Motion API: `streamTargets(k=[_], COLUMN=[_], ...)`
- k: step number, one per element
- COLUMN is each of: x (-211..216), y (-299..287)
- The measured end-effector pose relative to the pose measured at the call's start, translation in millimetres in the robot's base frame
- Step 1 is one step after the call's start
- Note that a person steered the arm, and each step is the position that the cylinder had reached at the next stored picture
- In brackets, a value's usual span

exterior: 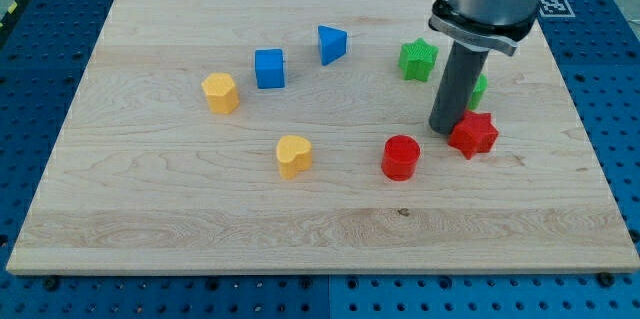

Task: Slide the red circle slightly down

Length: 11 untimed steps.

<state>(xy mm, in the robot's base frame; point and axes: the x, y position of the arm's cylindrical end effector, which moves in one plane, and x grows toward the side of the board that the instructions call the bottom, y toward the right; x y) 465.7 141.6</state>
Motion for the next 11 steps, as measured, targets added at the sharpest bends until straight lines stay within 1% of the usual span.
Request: streamTargets(k=[1, 2, 3, 5, 7, 9, 11], x=[0.0, 0.0, 0.0, 0.0, 3.2, 17.8, 34.0], y=[23.0, 28.7, 13.2, -62.7, -76.4, -69.2, -29.4])
